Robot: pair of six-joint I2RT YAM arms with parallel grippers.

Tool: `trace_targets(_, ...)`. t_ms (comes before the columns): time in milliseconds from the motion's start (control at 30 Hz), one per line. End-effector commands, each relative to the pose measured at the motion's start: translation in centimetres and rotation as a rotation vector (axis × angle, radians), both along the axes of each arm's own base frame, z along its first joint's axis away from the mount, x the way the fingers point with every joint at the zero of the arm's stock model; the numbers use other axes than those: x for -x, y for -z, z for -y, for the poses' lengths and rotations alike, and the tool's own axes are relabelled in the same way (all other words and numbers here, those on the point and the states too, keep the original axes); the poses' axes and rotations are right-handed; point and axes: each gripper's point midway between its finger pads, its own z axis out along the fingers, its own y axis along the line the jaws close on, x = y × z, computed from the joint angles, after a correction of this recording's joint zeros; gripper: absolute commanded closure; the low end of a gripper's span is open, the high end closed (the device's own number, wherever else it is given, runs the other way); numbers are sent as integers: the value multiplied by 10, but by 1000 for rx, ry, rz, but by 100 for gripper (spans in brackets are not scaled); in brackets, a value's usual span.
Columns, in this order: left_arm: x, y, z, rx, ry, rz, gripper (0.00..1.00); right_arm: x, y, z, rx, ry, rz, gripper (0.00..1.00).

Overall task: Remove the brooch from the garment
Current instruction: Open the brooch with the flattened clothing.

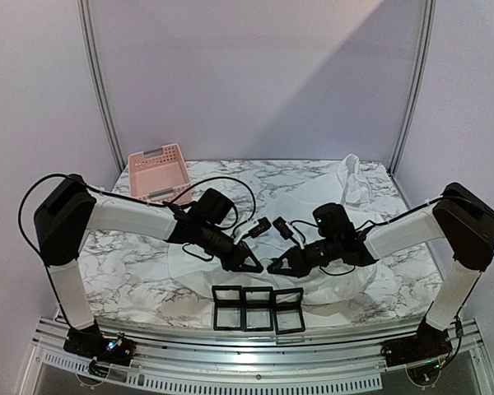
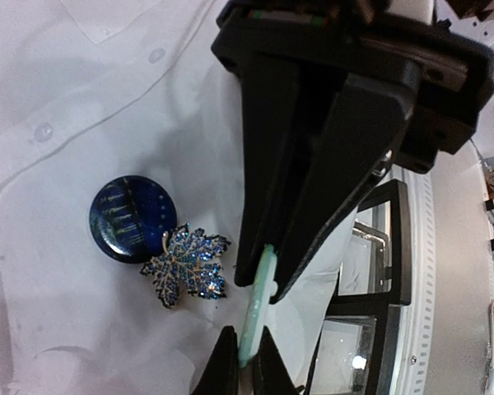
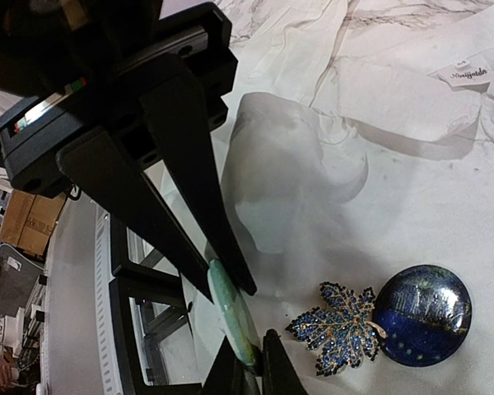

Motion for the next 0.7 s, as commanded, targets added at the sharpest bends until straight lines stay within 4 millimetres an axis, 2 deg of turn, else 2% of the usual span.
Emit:
trace_targets(0,17,-41,19,129,94,47,100,-18,10,-3,44,78,1,100)
trace_targets(667,17,-44,21,142,93,51,100,-24,4,-9,25,84,11,97)
